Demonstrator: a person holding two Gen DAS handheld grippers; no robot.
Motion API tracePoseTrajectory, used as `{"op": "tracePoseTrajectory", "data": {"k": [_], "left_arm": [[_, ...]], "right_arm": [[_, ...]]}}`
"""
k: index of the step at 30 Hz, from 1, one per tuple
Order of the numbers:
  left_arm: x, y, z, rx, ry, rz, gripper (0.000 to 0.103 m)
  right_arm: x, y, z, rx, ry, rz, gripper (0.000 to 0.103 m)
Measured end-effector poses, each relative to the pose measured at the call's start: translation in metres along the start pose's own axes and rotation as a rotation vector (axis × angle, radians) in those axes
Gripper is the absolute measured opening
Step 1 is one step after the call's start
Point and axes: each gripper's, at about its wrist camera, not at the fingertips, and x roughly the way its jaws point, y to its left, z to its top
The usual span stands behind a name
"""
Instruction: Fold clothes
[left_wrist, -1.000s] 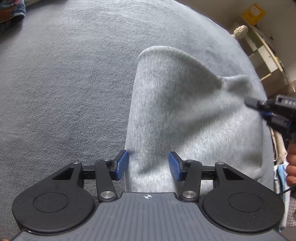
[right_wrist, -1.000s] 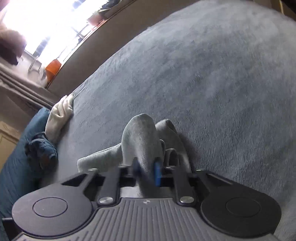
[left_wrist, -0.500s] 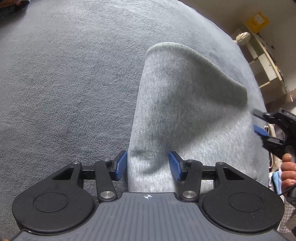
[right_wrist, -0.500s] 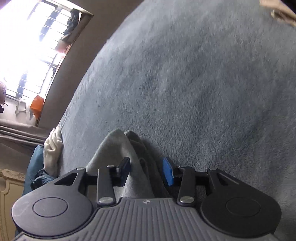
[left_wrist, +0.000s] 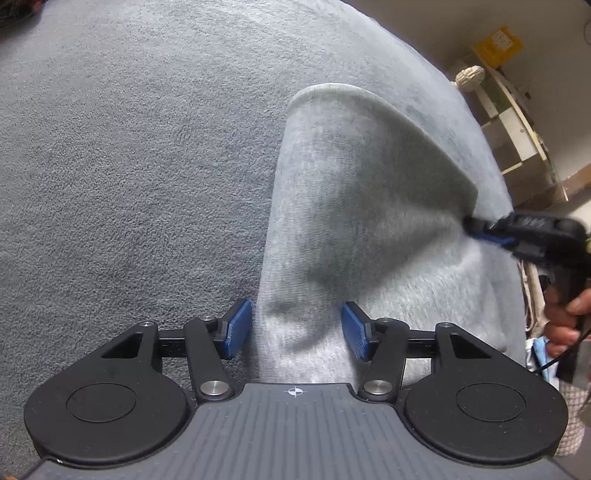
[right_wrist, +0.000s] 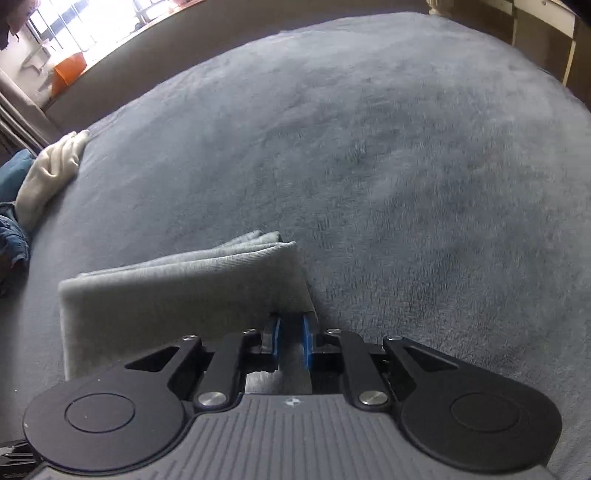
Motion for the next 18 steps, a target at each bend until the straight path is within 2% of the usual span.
{"op": "tracePoseTrajectory", "data": {"k": [3, 6, 8, 11, 12, 14, 18], "left_arm": [[0.000, 0.003, -0.001, -0.004, -0.004, -0.012, 0.054], [0.001, 0.007, -0.002, -0.015, -0.007, -0.024, 0.054], [0.001, 0.009, -0.003, -0.022, -0.009, -0.032, 0.054], [0.001, 0.012, -0.004, -0.033, -0.012, -0.044, 0.054], [0.001, 0.014, -0.004, -0.036, -0.013, -0.048, 0.054], [0.002, 0.016, -0.005, -0.043, -0.016, -0.056, 0.054], [0.000, 0.015, -0.008, -0.035, -0.017, -0.056, 0.054]], "right_arm": [[-0.035, 0.042, 0.006, -0.146, -0.090, 0.119, 0.013], [-0.032, 0.096, 0.007, -0.296, -0.044, 0.286, 0.013], [-0.010, 0.128, 0.005, -0.360, 0.004, 0.351, 0.013], [0.042, 0.151, 0.003, -0.352, 0.058, 0.323, 0.012], [0.060, 0.152, 0.003, -0.330, 0.076, 0.287, 0.011], [0.084, 0.147, 0.002, -0.272, 0.089, 0.269, 0.008], [0.076, 0.143, -0.004, -0.283, 0.059, 0.255, 0.006]]}}
